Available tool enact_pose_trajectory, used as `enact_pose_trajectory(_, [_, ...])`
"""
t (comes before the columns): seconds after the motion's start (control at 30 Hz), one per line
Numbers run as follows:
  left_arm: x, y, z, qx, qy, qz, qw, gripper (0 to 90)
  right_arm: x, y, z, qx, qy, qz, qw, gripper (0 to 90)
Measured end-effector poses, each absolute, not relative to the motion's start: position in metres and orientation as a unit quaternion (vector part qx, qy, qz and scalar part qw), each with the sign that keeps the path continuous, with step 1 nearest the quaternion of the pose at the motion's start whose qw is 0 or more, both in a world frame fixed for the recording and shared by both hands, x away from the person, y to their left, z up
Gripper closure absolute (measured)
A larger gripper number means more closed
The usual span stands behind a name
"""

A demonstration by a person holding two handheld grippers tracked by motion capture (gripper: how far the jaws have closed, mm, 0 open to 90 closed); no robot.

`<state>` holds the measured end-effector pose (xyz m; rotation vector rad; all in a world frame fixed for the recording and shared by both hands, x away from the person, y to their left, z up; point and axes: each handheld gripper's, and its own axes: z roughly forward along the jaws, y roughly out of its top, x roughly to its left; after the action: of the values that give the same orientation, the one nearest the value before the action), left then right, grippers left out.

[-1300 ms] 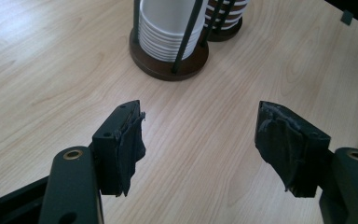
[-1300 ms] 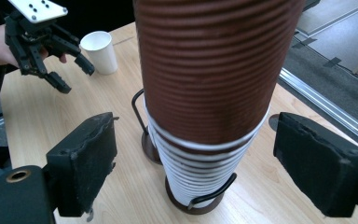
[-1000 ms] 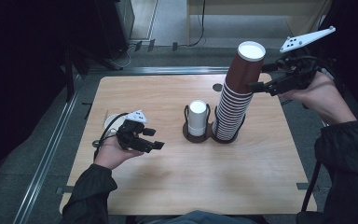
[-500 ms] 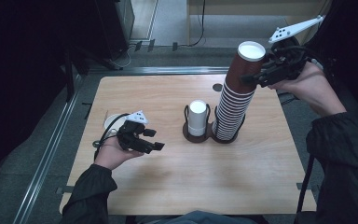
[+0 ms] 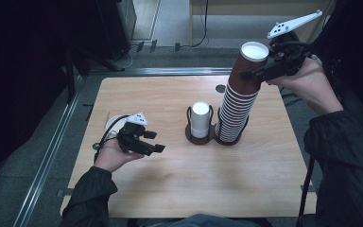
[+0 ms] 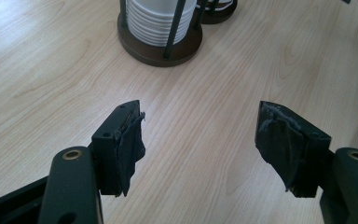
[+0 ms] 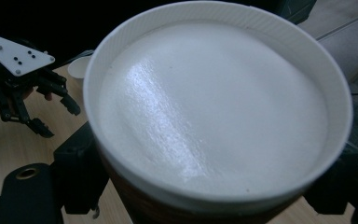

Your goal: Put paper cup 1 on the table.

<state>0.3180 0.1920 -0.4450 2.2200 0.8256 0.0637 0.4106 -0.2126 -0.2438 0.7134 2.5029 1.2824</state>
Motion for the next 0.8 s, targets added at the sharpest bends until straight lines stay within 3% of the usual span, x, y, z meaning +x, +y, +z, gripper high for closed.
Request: enact_pose_trajectory(0.8, [0.318, 0.187, -0.450, 0.877, 0.315, 0.019, 0.363, 31.8, 0.409, -0.213, -0.216, 0.240, 0.859, 0.434, 0.130, 17.7])
